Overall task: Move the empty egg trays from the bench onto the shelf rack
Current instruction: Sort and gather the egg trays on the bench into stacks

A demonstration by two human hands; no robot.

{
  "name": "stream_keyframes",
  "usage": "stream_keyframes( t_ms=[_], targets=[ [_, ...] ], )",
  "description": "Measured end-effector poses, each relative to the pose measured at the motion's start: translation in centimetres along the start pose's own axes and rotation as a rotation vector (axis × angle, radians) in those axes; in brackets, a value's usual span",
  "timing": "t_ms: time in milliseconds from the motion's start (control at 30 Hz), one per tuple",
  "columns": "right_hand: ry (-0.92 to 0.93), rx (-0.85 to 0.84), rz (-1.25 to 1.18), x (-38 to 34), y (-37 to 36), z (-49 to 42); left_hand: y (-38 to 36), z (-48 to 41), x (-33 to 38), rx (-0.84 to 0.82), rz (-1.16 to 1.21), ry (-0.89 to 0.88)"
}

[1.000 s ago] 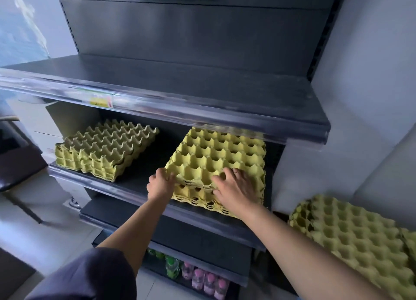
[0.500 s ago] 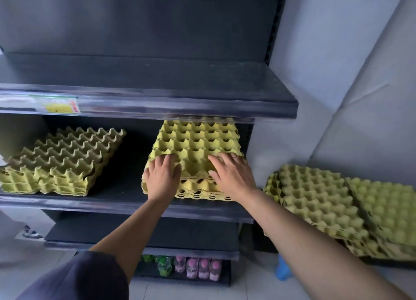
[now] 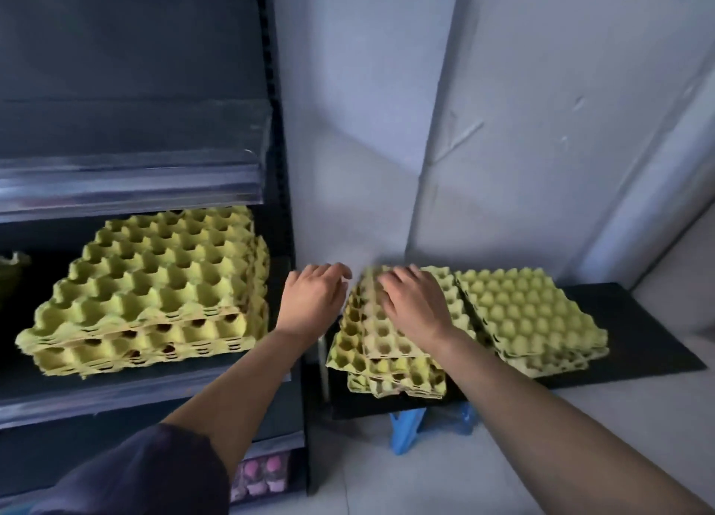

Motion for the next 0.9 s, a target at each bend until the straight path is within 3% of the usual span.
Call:
stream_keyframes(
  t_ms=[267, 467, 900],
  targets=[
    [-0.090, -0.317, -0.038, 12.0, -2.4, 7.1, -9.2, -1.0, 8.3, -0.164, 0.023, 0.011],
    [-0.297, -0.602, -0.108, 16.5, -7.3, 9.0, -14.6, -1.6, 5.2, -0.403, 0.056, 0.244],
    [-0.675, -0.789, -0.224, 21.6, -20.0, 9.6, -27.4, -3.6, -0.7, -0.700, 0.129, 0.604]
  ],
)
Point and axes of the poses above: each hand's wrist, its own z-axis away from the middle knuckle, its own y-axis out of the back of the hand, x = y × z, the point moved 5 cm from there along -z, towards the middle knuckle, and after that the axes turned 7 degrees about y, right-handed, at the moved point
